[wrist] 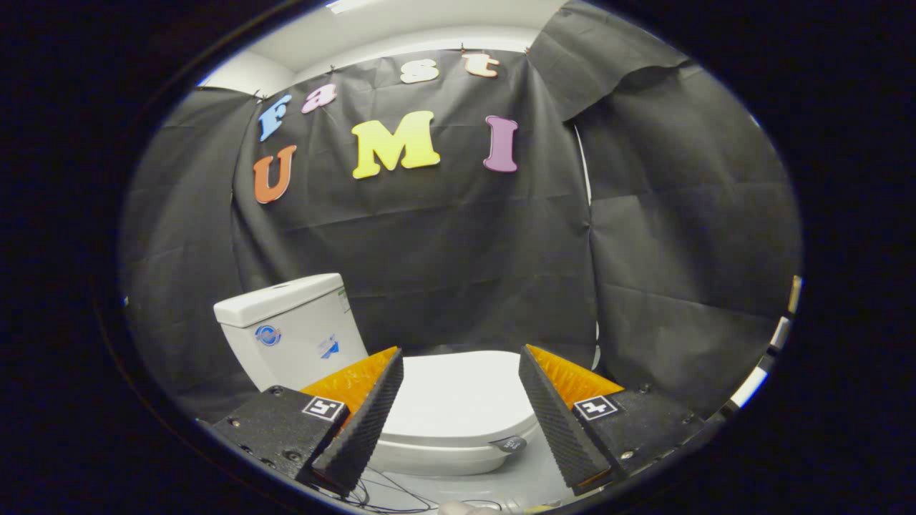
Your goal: Open the toilet lid.
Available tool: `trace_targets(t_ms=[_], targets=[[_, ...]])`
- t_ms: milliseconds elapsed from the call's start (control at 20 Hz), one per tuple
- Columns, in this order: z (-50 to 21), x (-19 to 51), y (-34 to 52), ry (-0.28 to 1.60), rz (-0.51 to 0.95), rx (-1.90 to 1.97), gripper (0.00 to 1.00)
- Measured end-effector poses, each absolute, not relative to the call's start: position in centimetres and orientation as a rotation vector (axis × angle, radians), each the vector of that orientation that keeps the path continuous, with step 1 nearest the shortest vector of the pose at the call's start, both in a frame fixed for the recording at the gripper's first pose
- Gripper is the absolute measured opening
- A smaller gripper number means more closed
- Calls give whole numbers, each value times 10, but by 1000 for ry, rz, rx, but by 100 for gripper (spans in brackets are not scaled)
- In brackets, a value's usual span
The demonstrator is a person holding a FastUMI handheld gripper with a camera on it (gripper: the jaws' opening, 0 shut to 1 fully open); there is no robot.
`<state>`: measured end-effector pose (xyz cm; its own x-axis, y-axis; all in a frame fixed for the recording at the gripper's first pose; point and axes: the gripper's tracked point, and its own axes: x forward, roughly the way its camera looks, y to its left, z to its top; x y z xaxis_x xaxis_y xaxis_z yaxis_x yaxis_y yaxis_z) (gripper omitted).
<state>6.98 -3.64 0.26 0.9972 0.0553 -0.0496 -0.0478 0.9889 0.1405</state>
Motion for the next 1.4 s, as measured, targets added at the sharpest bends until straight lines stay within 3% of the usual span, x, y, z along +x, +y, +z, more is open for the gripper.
trace_targets(t_ms=[400, 1100, 1400], targets=[[-68, 125, -86, 195, 87, 319, 100], [-219, 155, -106, 525, 116, 741, 99], [-260, 153, -105, 601, 123, 943, 87]])
